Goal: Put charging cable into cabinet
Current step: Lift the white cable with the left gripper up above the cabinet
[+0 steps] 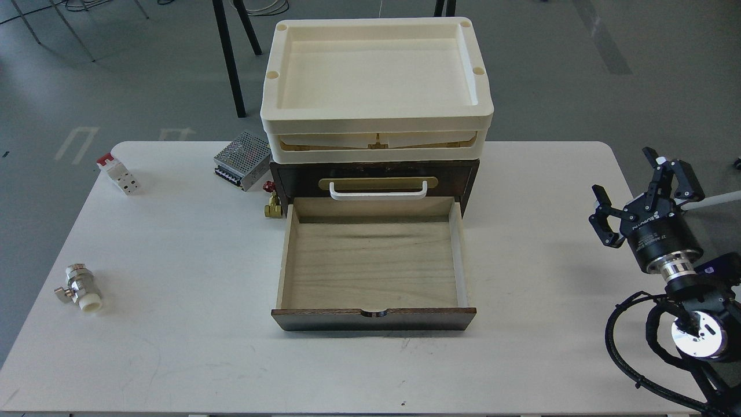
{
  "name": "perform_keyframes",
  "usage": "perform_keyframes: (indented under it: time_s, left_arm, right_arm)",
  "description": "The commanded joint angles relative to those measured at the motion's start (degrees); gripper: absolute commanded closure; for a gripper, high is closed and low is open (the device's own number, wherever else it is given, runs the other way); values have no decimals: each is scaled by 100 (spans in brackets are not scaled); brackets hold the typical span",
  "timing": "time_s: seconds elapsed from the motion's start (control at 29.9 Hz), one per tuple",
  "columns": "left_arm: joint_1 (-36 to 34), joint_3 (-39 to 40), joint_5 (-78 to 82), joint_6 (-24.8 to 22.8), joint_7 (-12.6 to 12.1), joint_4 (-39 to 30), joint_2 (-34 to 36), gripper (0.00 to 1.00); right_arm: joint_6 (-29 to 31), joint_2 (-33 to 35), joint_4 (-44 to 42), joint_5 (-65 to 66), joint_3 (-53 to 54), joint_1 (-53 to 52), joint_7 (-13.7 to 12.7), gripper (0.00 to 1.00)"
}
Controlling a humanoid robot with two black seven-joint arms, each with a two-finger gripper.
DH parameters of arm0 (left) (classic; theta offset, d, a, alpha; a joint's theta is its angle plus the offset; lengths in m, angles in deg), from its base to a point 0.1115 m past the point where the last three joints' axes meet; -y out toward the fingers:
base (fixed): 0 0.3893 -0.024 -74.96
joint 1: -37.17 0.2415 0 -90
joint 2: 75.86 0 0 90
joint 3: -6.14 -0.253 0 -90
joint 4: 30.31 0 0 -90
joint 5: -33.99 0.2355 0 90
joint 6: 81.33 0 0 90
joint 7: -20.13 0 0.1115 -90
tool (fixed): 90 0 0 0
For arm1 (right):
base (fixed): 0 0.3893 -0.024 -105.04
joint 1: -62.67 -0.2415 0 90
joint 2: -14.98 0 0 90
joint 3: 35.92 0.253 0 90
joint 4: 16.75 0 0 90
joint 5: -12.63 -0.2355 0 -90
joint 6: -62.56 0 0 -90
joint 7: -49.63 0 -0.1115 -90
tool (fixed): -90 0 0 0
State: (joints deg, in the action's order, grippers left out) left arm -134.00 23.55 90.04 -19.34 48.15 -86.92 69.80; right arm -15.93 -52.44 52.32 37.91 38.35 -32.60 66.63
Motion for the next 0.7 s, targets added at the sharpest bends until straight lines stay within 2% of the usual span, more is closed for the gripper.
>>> perform_keyframes:
  time_s: [0.0,0.4,0.54,0.67]
  left_arm:
    - [-40,17,257,1,-2,-420,-204,95]
    - [-31,17,811,1,-2,-2555,-257,95]
    - [-5,-1,925,1,-2,-2934,-284,95]
    - [144,-97,1284,1,-2,-2979,-450,95]
  right_arm:
    - [0,0,0,3,-1,0,4,1]
    - [0,0,0,3,-1,0,4,1]
    - [0,0,0,3,-1,0,4,1]
    - [0,0,0,3,-1,0,4,1]
